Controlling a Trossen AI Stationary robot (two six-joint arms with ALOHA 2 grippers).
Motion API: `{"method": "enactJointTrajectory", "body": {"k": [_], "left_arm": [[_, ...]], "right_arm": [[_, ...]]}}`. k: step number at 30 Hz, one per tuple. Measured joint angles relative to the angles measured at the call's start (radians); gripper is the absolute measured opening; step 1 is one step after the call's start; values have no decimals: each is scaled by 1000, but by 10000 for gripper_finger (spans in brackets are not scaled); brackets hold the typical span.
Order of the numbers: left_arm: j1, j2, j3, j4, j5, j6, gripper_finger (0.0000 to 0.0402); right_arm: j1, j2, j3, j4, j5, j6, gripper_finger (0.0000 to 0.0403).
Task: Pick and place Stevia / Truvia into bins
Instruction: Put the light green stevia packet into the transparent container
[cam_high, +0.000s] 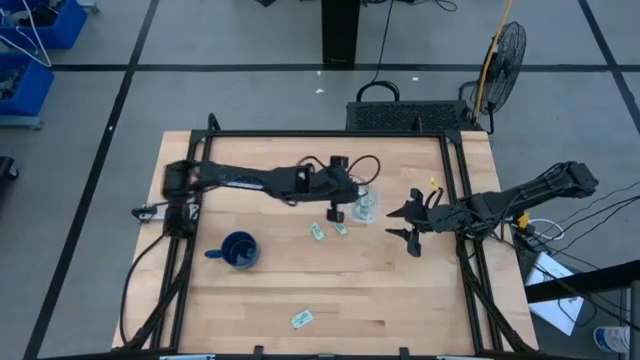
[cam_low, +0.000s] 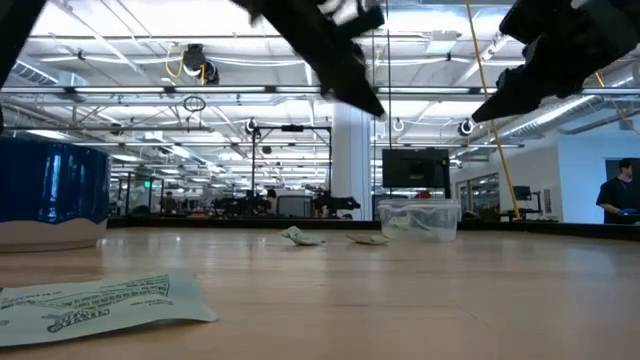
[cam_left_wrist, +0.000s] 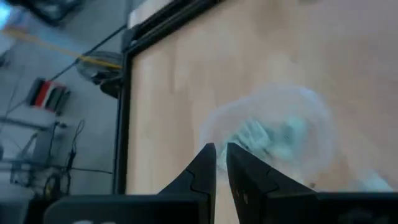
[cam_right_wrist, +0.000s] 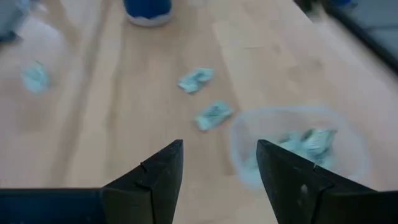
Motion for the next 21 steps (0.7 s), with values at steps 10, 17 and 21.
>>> {"method": "enactJointTrajectory", "body": {"k": [10, 17, 21], "left_arm": [[-32, -397, 0, -453, 6, -96, 47], [-31, -539, 0, -568, 2, -118, 47], [-30, -564, 0, -572, 2, -108, 47]], "right_arm": [[-29, 300, -29, 563, -174, -277, 196], [3, 682, 184, 745, -366, -289, 196], [55, 932, 413, 725, -457, -377, 196]]}}
